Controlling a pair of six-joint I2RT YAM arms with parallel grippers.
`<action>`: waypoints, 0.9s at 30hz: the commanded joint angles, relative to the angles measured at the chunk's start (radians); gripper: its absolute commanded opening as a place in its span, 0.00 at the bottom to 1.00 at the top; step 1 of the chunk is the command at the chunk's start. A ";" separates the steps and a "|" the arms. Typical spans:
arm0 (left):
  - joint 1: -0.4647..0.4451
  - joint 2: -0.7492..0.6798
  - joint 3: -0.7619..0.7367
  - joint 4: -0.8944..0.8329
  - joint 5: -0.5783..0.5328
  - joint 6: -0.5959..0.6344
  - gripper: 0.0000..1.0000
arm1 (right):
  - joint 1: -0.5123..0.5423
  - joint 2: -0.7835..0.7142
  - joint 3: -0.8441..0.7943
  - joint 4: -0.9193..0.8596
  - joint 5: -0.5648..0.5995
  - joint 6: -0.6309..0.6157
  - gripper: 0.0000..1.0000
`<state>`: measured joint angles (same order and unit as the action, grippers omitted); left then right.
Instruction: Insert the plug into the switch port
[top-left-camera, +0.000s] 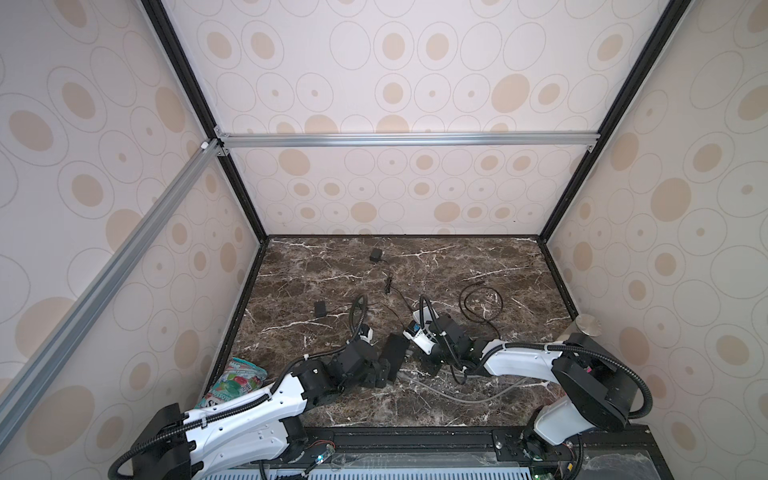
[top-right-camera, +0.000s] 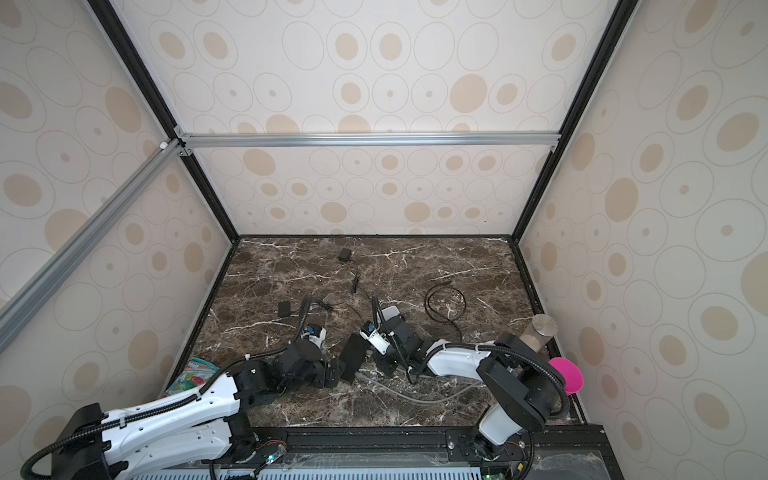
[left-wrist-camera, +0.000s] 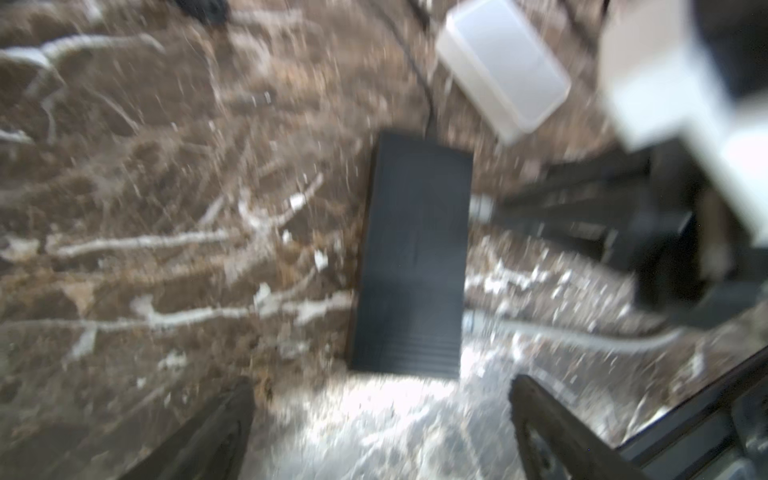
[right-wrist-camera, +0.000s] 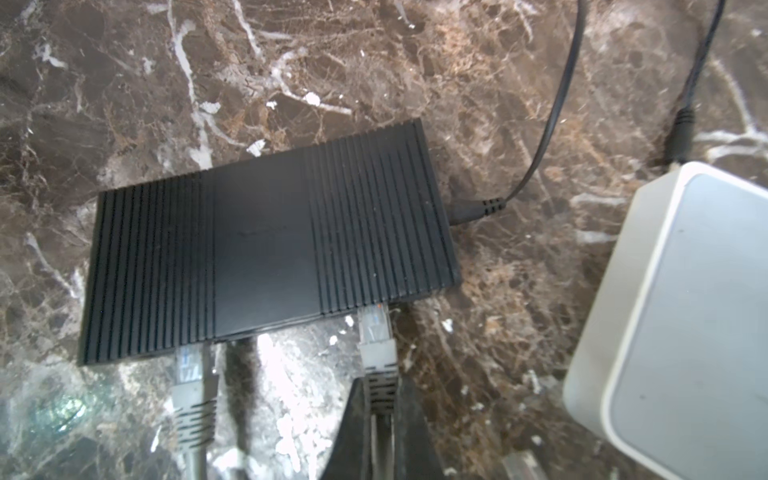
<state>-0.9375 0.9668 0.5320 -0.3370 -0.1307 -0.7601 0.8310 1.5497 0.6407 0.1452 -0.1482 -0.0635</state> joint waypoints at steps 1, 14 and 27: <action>0.037 0.056 0.019 0.125 0.094 0.148 0.89 | 0.020 0.011 -0.013 0.051 0.010 0.043 0.00; 0.041 0.387 0.101 0.153 0.097 0.391 0.84 | 0.025 0.017 -0.021 0.061 0.018 0.043 0.00; 0.042 0.490 0.097 0.231 0.149 0.480 0.41 | 0.025 0.045 0.005 0.061 0.024 0.004 0.00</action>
<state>-0.8810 1.4052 0.6411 -0.0818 -0.0315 -0.3637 0.8429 1.5723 0.6239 0.1703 -0.1074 -0.0345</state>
